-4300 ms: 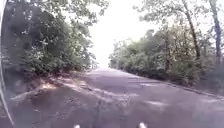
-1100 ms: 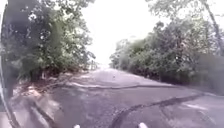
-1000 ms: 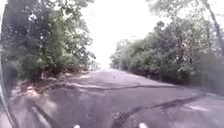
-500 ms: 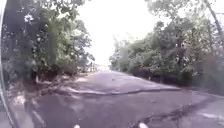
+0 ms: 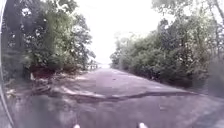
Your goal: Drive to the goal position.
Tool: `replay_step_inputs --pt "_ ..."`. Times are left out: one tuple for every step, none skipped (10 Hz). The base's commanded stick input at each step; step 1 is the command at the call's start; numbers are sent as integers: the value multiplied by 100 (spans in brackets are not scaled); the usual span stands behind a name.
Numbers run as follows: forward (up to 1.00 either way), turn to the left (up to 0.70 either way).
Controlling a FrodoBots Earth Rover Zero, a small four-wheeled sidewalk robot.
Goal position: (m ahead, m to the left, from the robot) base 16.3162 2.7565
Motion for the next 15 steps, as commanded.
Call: replay_step_inputs --pt "70 0" --pt "70 0" --pt "70 0" --pt "70 0" --pt "70 0" --pt "70 0" --pt "70 0" --pt "70 0" --pt "70 0" --pt "70 0" --pt "70 0" --pt "70 0" --pt "70 0" --pt "70 0" --pt "70 0"
